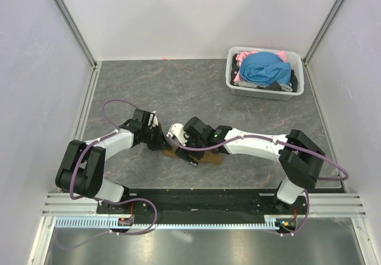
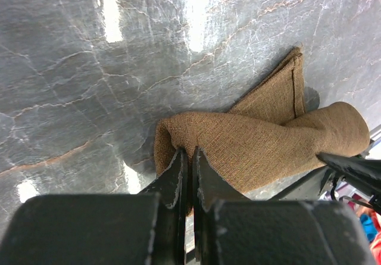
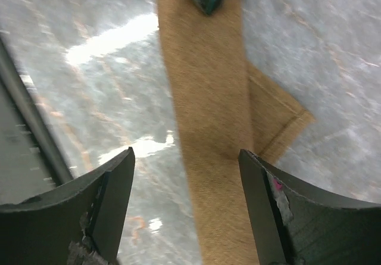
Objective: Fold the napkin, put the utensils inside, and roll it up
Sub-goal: Roll the napkin with the utensil
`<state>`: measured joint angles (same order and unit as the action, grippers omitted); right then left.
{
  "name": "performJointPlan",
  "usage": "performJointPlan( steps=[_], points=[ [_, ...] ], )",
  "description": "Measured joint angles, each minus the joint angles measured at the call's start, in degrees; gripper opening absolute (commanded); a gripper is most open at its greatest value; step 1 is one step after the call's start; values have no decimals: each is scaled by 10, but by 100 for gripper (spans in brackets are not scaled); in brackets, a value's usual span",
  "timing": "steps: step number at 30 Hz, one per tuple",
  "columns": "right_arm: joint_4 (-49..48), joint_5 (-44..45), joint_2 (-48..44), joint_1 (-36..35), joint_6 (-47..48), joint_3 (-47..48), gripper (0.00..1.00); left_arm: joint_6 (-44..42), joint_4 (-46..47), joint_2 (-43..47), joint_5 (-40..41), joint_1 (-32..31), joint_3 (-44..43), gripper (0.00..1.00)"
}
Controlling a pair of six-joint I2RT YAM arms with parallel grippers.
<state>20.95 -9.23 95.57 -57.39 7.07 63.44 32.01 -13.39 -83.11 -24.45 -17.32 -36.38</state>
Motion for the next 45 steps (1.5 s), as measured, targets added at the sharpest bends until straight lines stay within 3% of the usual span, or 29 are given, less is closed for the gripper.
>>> performJointPlan(
  steps=[13, 16, 22, 27, 35, 45],
  points=[
    [-25, 68, 50, -14, 43, -10, 69, 0, -15, -4, -8, 0, -7, 2],
    [-26, 69, 59, -14, 46, -12, 62, -1, -17, -7, -13, 0, -11, 4],
    [-32, 54, 77, -5, 45, -12, 47, -8, -24, -7, -13, 0, -26, 39],
    [-33, -14, 80, 24, 35, -12, 45, -11, -30, 21, 8, 0, -30, 51],
    [-27, -209, 120, 101, 4, 14, 45, -10, -23, 119, 64, 4, -16, 49],
    [-16, -416, 205, 164, -65, 52, 44, -7, -5, 177, 62, 4, 44, 47]
  ],
)
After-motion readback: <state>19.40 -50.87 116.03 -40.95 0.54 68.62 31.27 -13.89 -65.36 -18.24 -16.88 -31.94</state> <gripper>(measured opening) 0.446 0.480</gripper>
